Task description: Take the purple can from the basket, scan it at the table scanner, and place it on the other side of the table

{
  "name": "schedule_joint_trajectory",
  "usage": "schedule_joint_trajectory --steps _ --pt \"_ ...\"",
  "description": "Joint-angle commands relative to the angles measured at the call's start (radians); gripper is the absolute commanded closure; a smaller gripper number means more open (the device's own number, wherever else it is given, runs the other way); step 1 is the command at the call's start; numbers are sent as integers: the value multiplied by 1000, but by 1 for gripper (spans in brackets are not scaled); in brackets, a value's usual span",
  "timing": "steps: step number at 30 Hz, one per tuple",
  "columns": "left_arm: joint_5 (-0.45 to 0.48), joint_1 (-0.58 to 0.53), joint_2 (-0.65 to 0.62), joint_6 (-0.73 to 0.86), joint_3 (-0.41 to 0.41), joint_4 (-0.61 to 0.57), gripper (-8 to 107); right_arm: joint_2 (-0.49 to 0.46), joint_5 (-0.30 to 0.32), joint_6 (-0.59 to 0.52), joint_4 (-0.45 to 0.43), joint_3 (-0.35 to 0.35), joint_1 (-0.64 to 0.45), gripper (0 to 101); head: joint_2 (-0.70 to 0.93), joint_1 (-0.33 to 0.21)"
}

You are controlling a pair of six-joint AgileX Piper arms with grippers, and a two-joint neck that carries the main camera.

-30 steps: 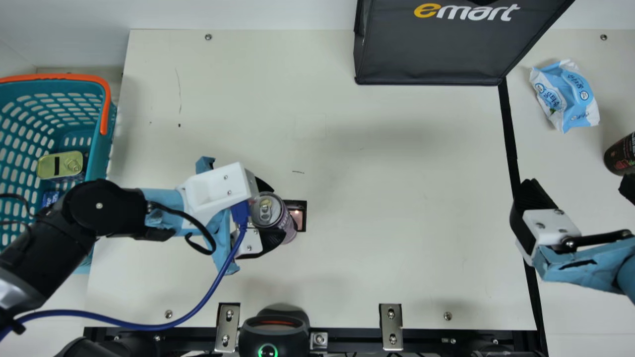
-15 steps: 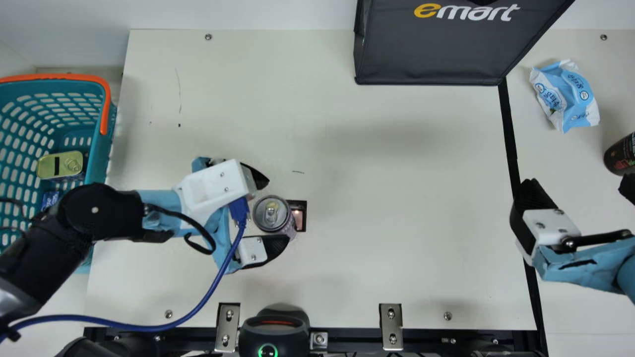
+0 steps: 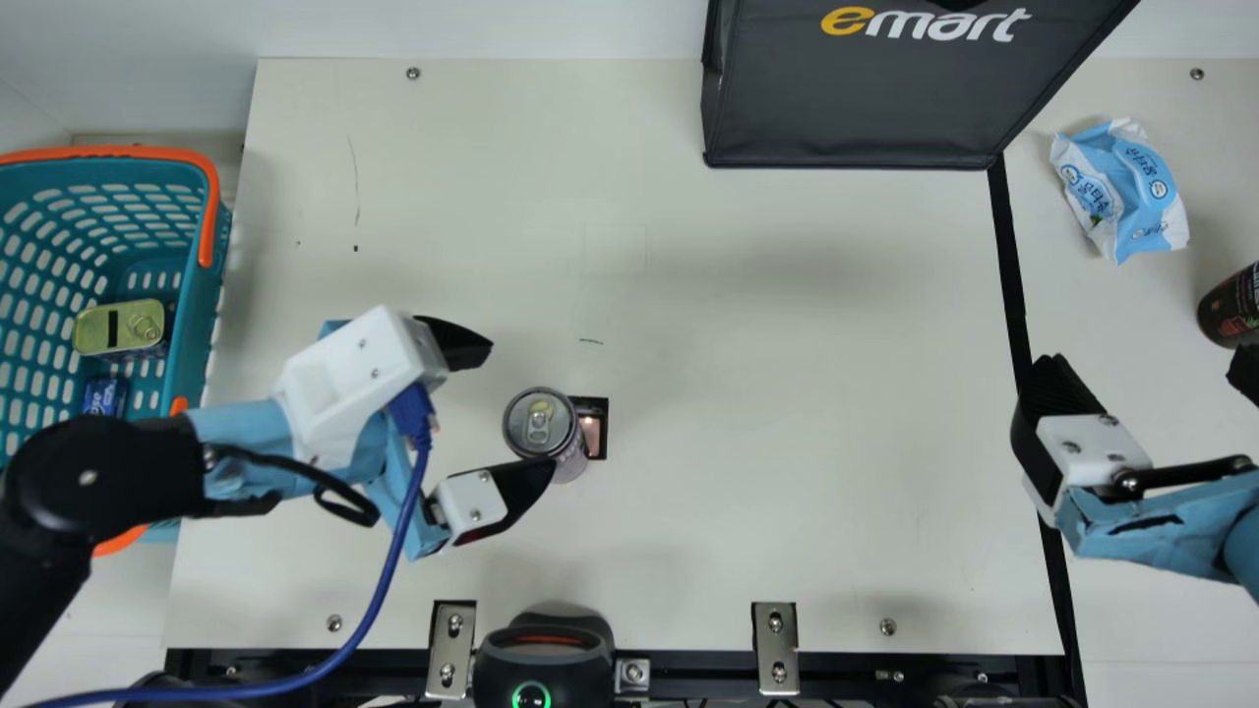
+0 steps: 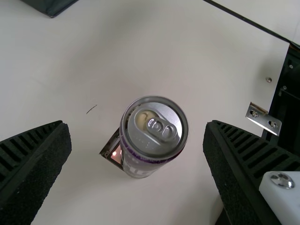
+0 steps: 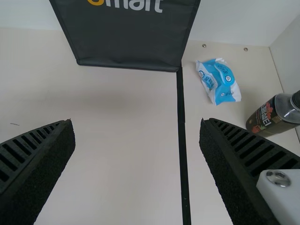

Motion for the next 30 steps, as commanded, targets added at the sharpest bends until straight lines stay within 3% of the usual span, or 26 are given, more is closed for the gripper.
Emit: schedule_joint_trajectory --steps 1,19,30 --pt "3 11 -53 -41 10 8 9 0 0 0 0 0 0 6 3 -29" --pt "11 119 -333 -490 84 207 9 0 0 0 0 0 0 6 3 -29" --pt "-70 20 -327 -786 72 406 9 0 0 0 0 0 0 6 3 -29"
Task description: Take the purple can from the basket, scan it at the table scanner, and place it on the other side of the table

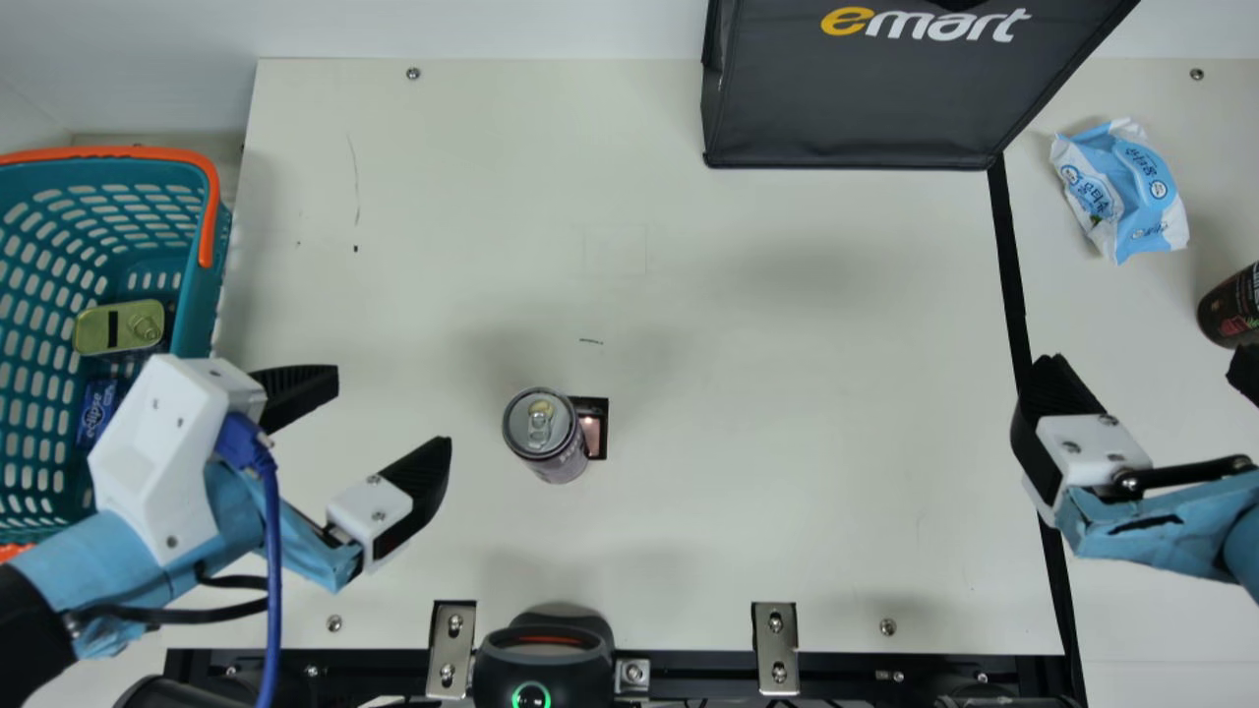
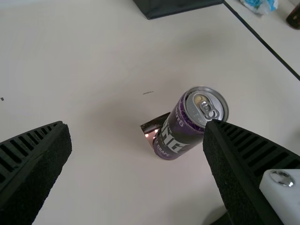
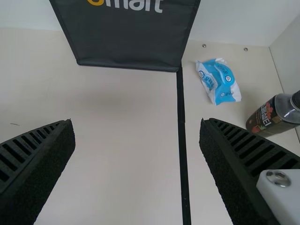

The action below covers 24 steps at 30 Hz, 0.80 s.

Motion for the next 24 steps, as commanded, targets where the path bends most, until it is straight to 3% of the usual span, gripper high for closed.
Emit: schedule_joint_trajectory --steps 1,12,24 --pt "-22 -30 11 -111 -7 57 9 0 0 0 0 0 0 6 3 -29" --pt "-120 -221 100 -485 -70 322 9 0 0 0 0 0 0 6 3 -29" --pt "-143 -458 201 -921 -146 648 9 0 0 0 0 0 0 6 3 -29"
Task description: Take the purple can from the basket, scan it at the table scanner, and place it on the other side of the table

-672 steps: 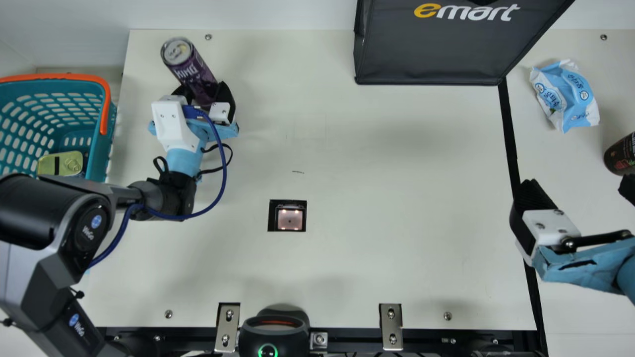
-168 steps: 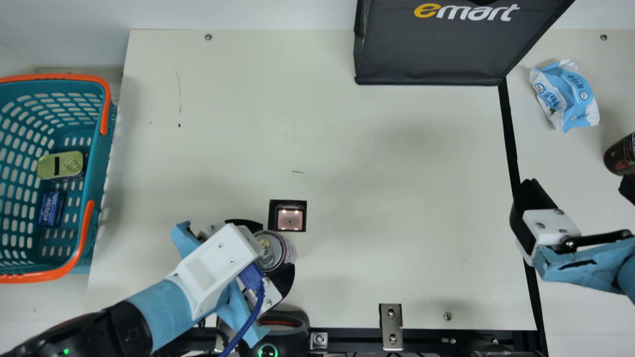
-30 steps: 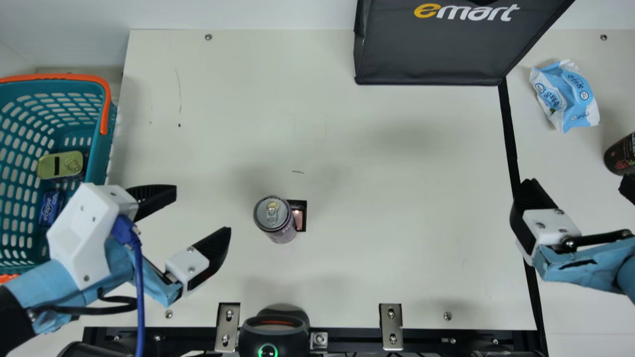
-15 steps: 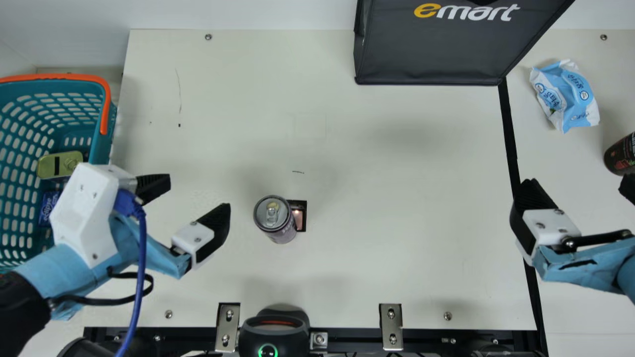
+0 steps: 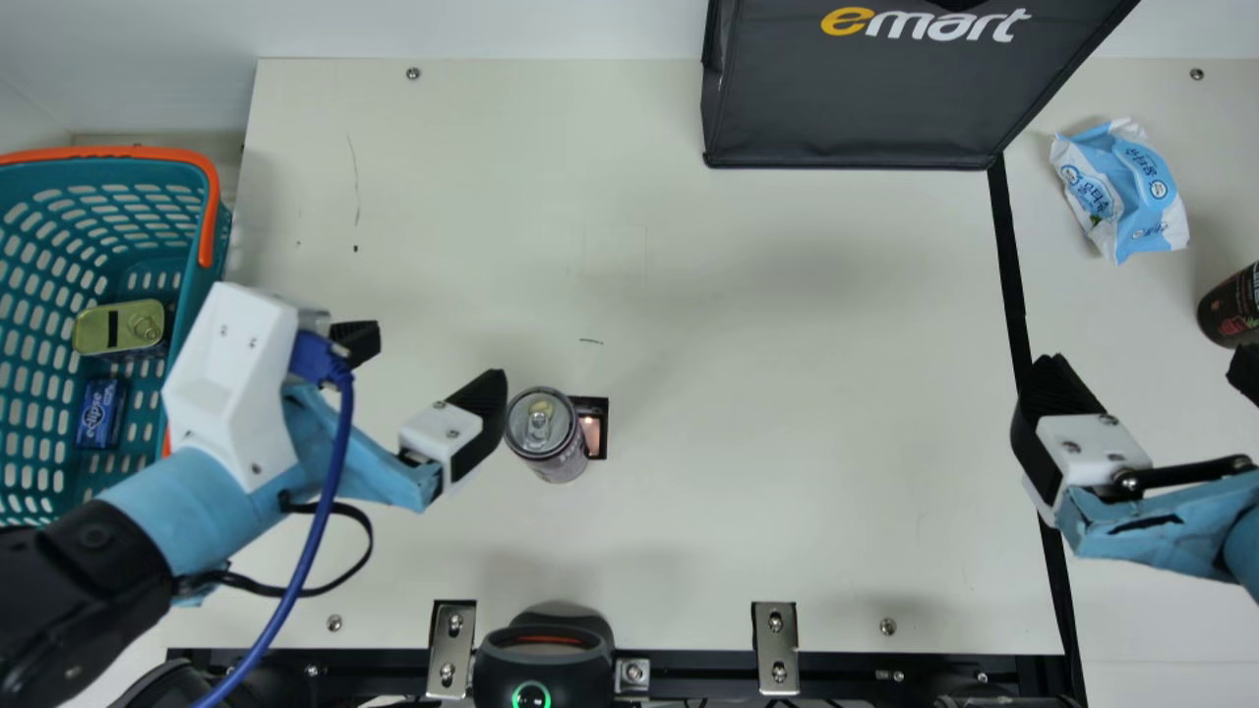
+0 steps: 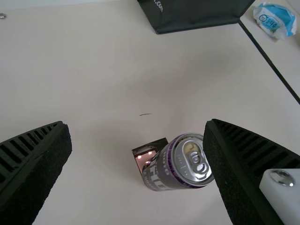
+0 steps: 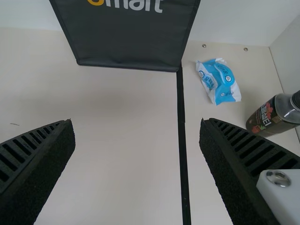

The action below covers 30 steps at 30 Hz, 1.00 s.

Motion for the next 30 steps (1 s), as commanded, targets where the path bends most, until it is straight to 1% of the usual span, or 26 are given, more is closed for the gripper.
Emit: schedule_joint_trajectory --steps 1,8,17,23,30 --pt "3 -61 18 -159 -13 99 9 0 0 0 0 0 0 6 2 -30" --pt "25 -207 87 -408 -58 278 9 0 0 0 0 0 0 6 2 -30" --pt "97 -380 187 -708 -111 473 9 0 0 0 0 0 0 6 2 -30" --pt "156 -451 256 -864 -136 558 9 0 0 0 0 0 0 6 2 -30" --pt "229 -487 313 -989 -140 636 9 0 0 0 0 0 0 6 2 -30"
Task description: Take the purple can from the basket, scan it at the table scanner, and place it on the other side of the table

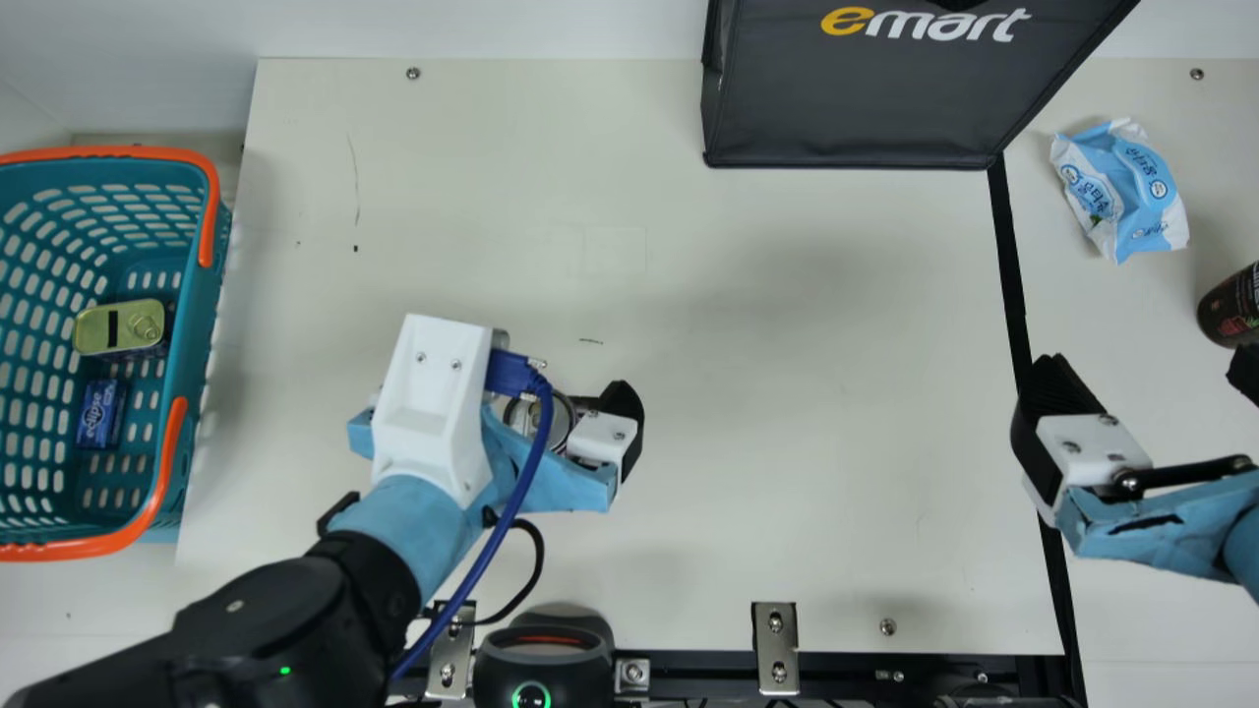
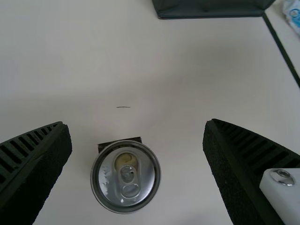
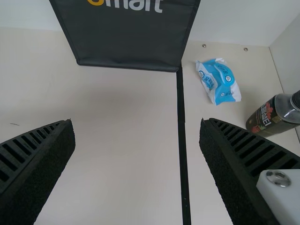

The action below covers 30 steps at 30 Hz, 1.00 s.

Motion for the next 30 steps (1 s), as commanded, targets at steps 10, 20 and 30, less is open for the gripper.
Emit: schedule_joint_trajectory --steps 10,20,30 --pt "56 -22 56 -119 20 47 9 0 0 0 0 0 0 6 2 -30" --pt "23 -3 90 -137 65 14 9 0 0 0 0 0 0 6 2 -30" --pt "6 -20 114 -149 75 -8 9 0 0 0 0 0 0 6 2 -30"
